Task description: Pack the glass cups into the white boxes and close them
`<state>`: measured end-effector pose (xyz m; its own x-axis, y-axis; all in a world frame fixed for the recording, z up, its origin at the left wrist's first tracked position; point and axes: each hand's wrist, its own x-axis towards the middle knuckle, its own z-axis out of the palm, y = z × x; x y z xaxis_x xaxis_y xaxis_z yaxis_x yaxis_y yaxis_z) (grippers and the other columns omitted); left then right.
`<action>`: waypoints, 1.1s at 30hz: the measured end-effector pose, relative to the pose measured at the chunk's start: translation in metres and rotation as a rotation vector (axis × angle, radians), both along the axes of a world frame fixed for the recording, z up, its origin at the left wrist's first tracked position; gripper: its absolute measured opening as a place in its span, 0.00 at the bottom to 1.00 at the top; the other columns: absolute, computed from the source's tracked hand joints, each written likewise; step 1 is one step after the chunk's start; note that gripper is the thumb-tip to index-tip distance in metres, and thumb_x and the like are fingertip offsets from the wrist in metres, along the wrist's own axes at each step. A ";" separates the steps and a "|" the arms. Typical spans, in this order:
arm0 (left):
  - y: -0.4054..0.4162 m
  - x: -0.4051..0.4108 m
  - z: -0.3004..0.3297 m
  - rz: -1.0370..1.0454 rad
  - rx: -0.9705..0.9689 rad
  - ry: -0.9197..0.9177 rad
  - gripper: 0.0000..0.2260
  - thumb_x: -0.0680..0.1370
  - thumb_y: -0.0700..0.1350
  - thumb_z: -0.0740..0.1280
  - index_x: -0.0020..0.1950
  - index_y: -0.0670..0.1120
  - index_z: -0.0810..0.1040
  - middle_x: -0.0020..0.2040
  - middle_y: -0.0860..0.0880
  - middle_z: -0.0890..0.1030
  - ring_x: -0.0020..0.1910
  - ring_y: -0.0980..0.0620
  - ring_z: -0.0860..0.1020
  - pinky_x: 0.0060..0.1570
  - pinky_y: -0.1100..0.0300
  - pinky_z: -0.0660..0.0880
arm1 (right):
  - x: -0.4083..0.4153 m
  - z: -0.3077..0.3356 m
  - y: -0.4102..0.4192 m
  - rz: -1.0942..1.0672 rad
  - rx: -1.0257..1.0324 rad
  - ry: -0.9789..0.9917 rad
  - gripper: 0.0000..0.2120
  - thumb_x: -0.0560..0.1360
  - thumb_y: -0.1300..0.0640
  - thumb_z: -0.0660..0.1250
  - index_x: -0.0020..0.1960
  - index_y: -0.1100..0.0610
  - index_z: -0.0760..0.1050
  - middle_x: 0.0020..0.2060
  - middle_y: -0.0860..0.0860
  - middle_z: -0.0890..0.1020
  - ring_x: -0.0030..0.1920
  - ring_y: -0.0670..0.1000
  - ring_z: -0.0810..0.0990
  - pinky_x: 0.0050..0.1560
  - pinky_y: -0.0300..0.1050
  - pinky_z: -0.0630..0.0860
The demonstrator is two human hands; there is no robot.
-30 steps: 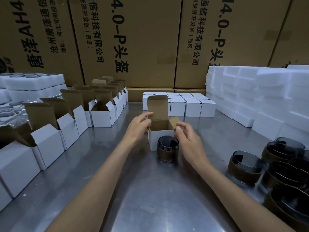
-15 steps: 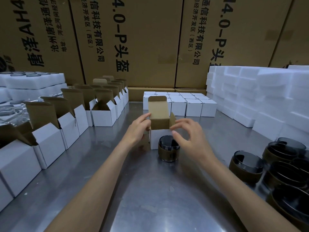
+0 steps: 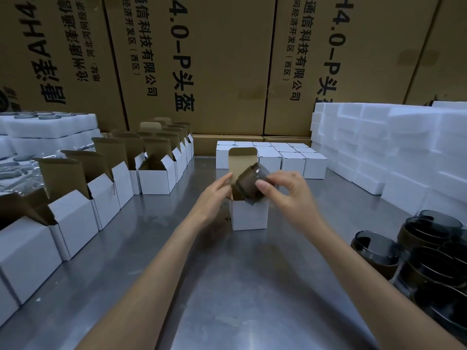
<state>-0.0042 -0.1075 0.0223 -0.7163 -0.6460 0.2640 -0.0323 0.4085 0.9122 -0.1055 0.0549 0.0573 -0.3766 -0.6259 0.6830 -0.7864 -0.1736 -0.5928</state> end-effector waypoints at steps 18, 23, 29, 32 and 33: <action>0.004 0.001 0.001 0.004 0.052 -0.032 0.32 0.67 0.52 0.59 0.72 0.58 0.67 0.65 0.53 0.72 0.62 0.53 0.72 0.61 0.57 0.68 | -0.020 0.019 -0.046 -0.188 0.790 0.515 0.15 0.79 0.44 0.58 0.51 0.48 0.82 0.62 0.42 0.68 0.67 0.50 0.55 0.69 0.53 0.46; 0.005 0.002 0.003 -0.003 0.045 -0.029 0.32 0.67 0.52 0.59 0.73 0.57 0.67 0.64 0.52 0.72 0.62 0.52 0.72 0.61 0.57 0.68 | -0.024 0.018 -0.047 -0.203 0.843 0.522 0.15 0.79 0.45 0.57 0.47 0.50 0.79 0.63 0.42 0.68 0.67 0.49 0.55 0.71 0.54 0.44; 0.008 0.003 0.005 -0.008 0.048 -0.029 0.33 0.66 0.51 0.58 0.73 0.57 0.65 0.60 0.52 0.76 0.58 0.54 0.75 0.56 0.61 0.71 | -0.028 0.008 -0.038 -0.192 0.591 0.364 0.14 0.79 0.48 0.56 0.45 0.48 0.80 0.56 0.42 0.71 0.66 0.47 0.59 0.67 0.47 0.49; 0.012 0.006 0.008 -0.037 0.060 -0.022 0.32 0.67 0.52 0.58 0.72 0.60 0.65 0.53 0.59 0.76 0.52 0.62 0.74 0.47 0.66 0.68 | -0.024 -0.001 -0.036 -0.141 0.199 -0.090 0.17 0.81 0.54 0.52 0.58 0.46 0.79 0.60 0.45 0.72 0.63 0.44 0.61 0.59 0.36 0.54; 0.014 0.006 0.009 -0.052 0.071 -0.011 0.30 0.67 0.52 0.57 0.70 0.61 0.67 0.54 0.59 0.76 0.52 0.61 0.74 0.48 0.65 0.68 | -0.023 -0.005 -0.035 -0.103 0.113 -0.288 0.17 0.82 0.56 0.51 0.62 0.48 0.76 0.63 0.47 0.72 0.64 0.44 0.63 0.59 0.35 0.55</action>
